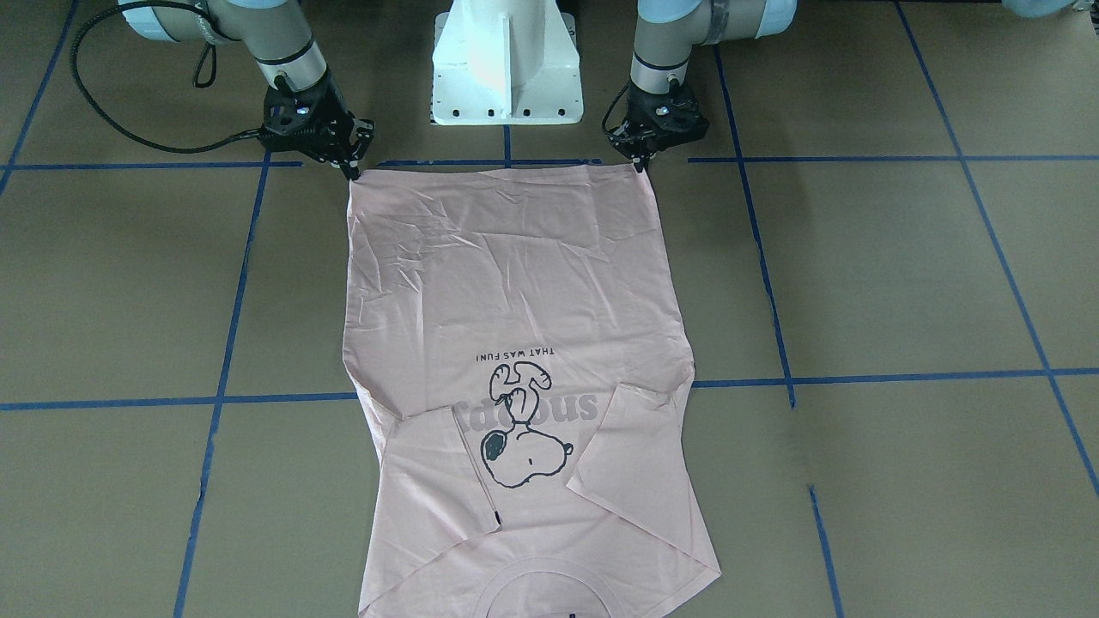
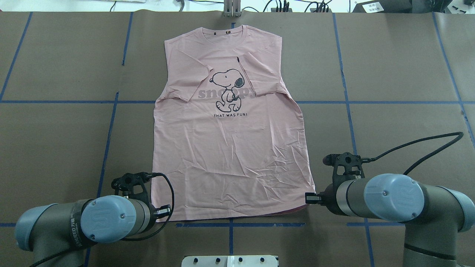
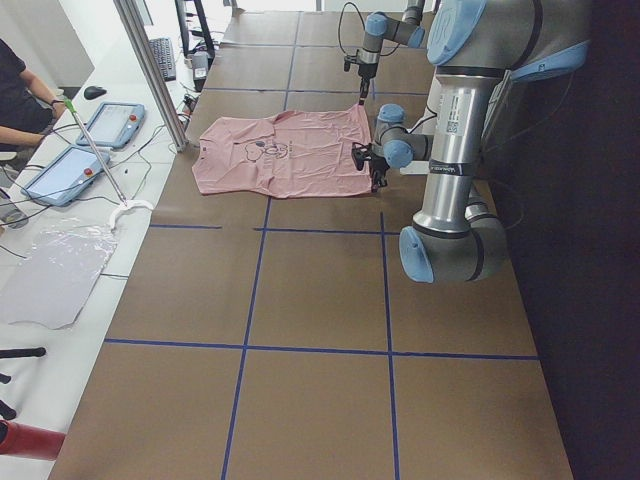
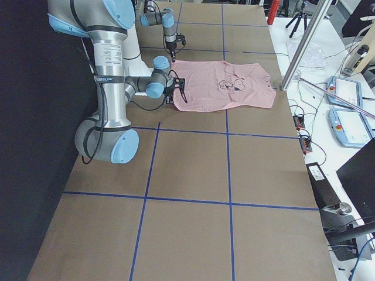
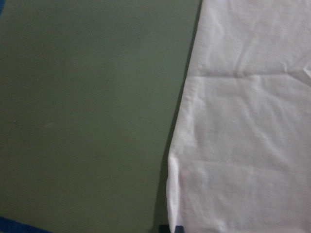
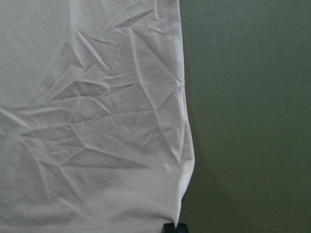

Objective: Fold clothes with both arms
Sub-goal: 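Grasp both hem corners with the left and right grippers, then lift the hem with both grippers and fold it toward the collar, then release the hem at the collar and raise both grippers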

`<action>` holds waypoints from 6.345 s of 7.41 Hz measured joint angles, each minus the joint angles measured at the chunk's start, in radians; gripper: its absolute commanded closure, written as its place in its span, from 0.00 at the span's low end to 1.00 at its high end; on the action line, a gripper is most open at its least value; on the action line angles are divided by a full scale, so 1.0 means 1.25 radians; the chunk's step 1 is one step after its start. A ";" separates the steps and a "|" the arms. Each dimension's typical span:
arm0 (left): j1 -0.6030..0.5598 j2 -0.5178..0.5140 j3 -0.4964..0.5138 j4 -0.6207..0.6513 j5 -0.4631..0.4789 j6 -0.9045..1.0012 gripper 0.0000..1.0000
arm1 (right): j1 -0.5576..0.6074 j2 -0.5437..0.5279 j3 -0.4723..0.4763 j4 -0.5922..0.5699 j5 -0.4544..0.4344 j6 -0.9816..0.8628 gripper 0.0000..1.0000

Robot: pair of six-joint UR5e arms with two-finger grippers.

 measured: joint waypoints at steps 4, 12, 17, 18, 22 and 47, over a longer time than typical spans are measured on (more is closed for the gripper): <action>-0.005 0.010 -0.102 0.024 -0.013 0.009 1.00 | 0.012 -0.057 0.058 -0.004 0.053 0.006 1.00; 0.051 -0.019 -0.299 0.206 -0.016 0.046 1.00 | -0.039 -0.123 0.203 -0.003 0.109 0.123 1.00; -0.150 -0.087 -0.181 0.146 -0.010 0.215 1.00 | 0.233 0.103 -0.017 0.004 0.107 -0.188 1.00; -0.194 -0.103 -0.135 0.104 -0.010 0.232 1.00 | 0.275 0.134 -0.062 0.005 0.109 -0.243 1.00; -0.366 -0.180 0.093 -0.052 -0.016 0.309 1.00 | 0.368 0.281 -0.279 0.007 0.117 -0.297 1.00; -0.450 -0.366 0.559 -0.311 -0.013 0.334 0.00 | 0.464 0.423 -0.568 0.098 0.258 -0.268 0.00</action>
